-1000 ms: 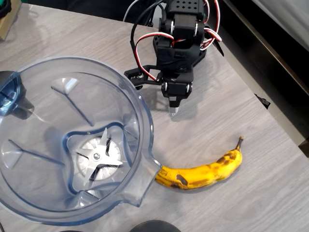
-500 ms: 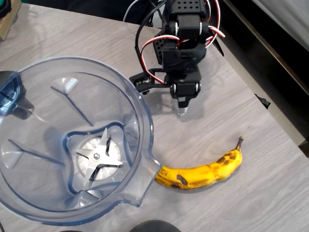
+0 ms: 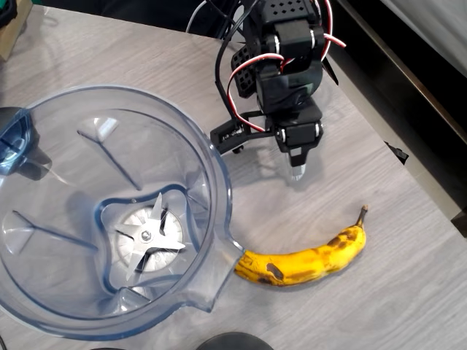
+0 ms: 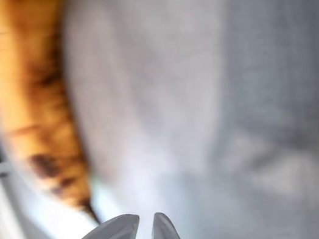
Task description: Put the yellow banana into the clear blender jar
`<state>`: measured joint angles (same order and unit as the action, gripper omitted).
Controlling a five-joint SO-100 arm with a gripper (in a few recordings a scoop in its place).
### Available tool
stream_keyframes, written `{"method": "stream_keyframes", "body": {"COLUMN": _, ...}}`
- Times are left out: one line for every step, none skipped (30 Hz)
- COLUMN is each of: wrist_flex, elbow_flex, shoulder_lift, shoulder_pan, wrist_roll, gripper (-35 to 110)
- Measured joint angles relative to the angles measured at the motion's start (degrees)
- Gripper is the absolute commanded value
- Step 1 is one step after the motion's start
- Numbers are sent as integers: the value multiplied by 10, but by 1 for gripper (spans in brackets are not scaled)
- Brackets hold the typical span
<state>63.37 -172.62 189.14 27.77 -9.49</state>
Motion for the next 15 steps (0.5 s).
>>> {"method": "stream_keyframes", "body": {"wrist_flex": -11, "elbow_flex": 24, "shoulder_lift": -13, "shoulder_pan": 5, "wrist_roll": -5, "gripper": 0}}
{"method": "stream_keyframes", "body": {"wrist_flex": -17, "elbow_flex": 56, "shoulder_lift": -47, "shoulder_pan": 10, "wrist_roll": -15, "gripper": 0}}
{"method": "stream_keyframes", "body": {"wrist_flex": -18, "elbow_flex": 96, "shoulder_lift": -92, "shoulder_pan": 13, "wrist_roll": -25, "gripper": 0}}
{"method": "stream_keyframes", "body": {"wrist_flex": -13, "elbow_flex": 145, "shoulder_lift": -142, "shoulder_pan": 15, "wrist_roll": -37, "gripper": 0}}
{"method": "stream_keyframes", "body": {"wrist_flex": 1, "elbow_flex": 202, "shoulder_lift": -200, "shoulder_pan": 16, "wrist_roll": -50, "gripper": 0}}
{"method": "stream_keyframes", "body": {"wrist_flex": 11, "elbow_flex": 258, "shoulder_lift": -260, "shoulder_pan": 15, "wrist_roll": -56, "gripper": 0}}
{"method": "stream_keyframes", "body": {"wrist_flex": 25, "elbow_flex": 311, "shoulder_lift": -322, "shoulder_pan": 15, "wrist_roll": -68, "gripper": 0}}
{"method": "stream_keyframes", "body": {"wrist_flex": 50, "elbow_flex": 378, "shoulder_lift": -397, "shoulder_pan": 18, "wrist_roll": -83, "gripper": 0}}
{"method": "stream_keyframes", "body": {"wrist_flex": 79, "elbow_flex": 453, "shoulder_lift": -472, "shoulder_pan": 21, "wrist_roll": -88, "gripper": 0}}
{"method": "stream_keyframes", "body": {"wrist_flex": 98, "elbow_flex": 523, "shoulder_lift": -544, "shoulder_pan": 25, "wrist_roll": -91, "gripper": 0}}
{"method": "stream_keyframes", "body": {"wrist_flex": 105, "elbow_flex": 585, "shoulder_lift": -608, "shoulder_pan": 28, "wrist_roll": -96, "gripper": 0}}
{"method": "stream_keyframes", "body": {"wrist_flex": 108, "elbow_flex": 637, "shoulder_lift": -662, "shoulder_pan": 30, "wrist_roll": -99, "gripper": 0}}
{"method": "stream_keyframes", "body": {"wrist_flex": 111, "elbow_flex": 679, "shoulder_lift": -708, "shoulder_pan": 30, "wrist_roll": -104, "gripper": 0}}
{"method": "stream_keyframes", "body": {"wrist_flex": 113, "elbow_flex": 708, "shoulder_lift": -744, "shoulder_pan": 30, "wrist_roll": -106, "gripper": 0}}
{"method": "stream_keyframes", "body": {"wrist_flex": 113, "elbow_flex": 729, "shoulder_lift": -773, "shoulder_pan": 30, "wrist_roll": -106, "gripper": 2}}
